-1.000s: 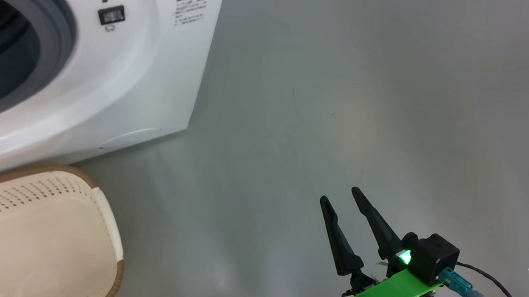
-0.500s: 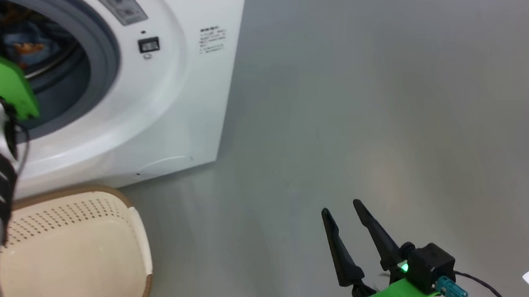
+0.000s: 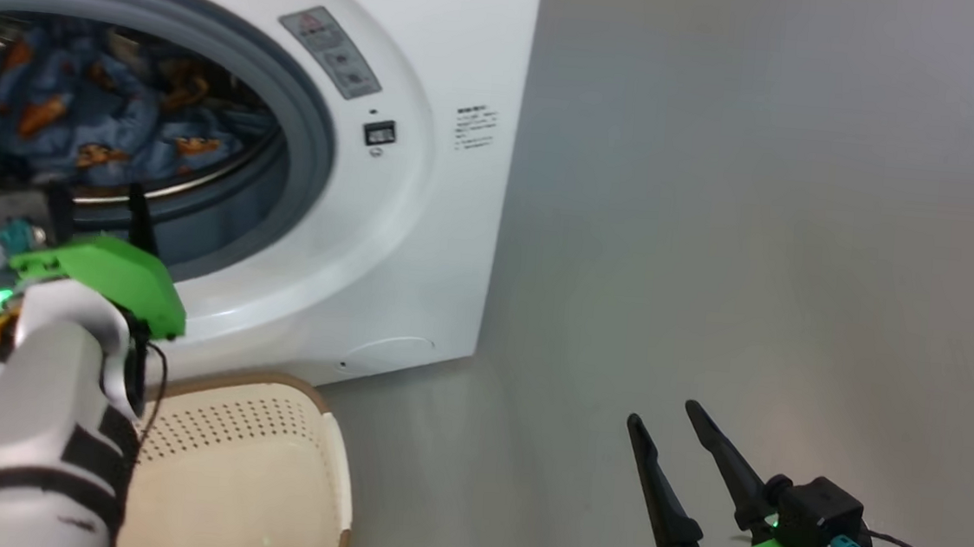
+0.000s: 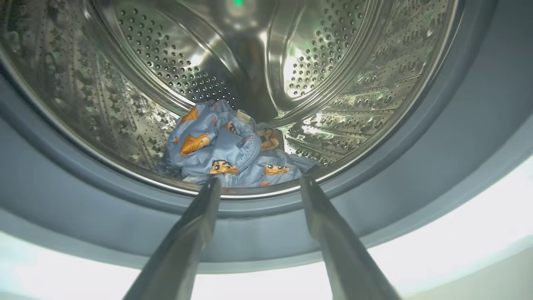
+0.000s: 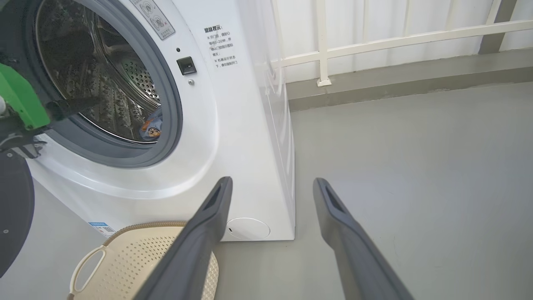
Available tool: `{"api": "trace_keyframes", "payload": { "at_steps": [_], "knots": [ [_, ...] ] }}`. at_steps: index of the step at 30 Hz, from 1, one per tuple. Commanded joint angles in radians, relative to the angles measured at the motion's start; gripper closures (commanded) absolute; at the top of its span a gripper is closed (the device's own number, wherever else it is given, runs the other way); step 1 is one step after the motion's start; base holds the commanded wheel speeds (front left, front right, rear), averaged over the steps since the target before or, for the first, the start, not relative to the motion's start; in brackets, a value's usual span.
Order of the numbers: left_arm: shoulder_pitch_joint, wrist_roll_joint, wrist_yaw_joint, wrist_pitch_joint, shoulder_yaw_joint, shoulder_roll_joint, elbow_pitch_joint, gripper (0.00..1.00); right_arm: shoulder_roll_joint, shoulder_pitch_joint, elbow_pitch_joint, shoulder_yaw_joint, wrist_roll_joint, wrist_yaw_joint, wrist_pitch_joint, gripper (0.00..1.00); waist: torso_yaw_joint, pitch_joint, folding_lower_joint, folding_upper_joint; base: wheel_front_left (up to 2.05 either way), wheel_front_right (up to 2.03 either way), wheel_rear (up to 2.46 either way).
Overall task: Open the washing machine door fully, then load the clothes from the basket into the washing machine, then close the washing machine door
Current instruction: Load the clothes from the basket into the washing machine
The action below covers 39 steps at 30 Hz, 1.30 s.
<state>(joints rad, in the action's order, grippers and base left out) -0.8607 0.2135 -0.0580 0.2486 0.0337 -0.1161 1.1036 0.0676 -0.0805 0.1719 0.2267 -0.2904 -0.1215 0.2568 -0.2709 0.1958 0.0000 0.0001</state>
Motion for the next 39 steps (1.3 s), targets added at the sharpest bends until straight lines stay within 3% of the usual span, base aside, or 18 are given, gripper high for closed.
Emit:
{"api": "trace_keyframes", "payload": {
  "at_steps": [1,12,26,39],
  "knots": [
    [0.025,0.007,0.002,0.013,-0.022,-0.029,-0.044,0.00,0.008,0.008,-0.022,0.017,0.015,-0.009,0.005,0.00,0.044,-0.044,0.0000,-0.0001,0.00,0.00,0.00],
    [0.369,0.000,0.022,0.013,-0.031,0.027,-0.375,0.00,0.035,0.031,-0.026,-0.005,0.029,-0.009,0.005,0.00,0.102,-0.102,0.0000,-0.0001,0.00,0.00,0.00],
    [0.746,-0.001,-0.007,0.013,-0.101,0.058,-0.755,0.00,0.050,0.050,-0.029,-0.010,0.033,-0.009,0.005,0.00,0.144,-0.146,0.0000,-0.0001,0.00,0.00,0.00],
    [0.955,0.028,-0.013,0.013,-0.131,0.066,-0.969,0.00,0.067,0.062,-0.035,-0.020,0.037,-0.009,0.005,0.00,0.172,-0.169,0.0000,-0.0001,0.00,0.00,0.00]
  ]
}}
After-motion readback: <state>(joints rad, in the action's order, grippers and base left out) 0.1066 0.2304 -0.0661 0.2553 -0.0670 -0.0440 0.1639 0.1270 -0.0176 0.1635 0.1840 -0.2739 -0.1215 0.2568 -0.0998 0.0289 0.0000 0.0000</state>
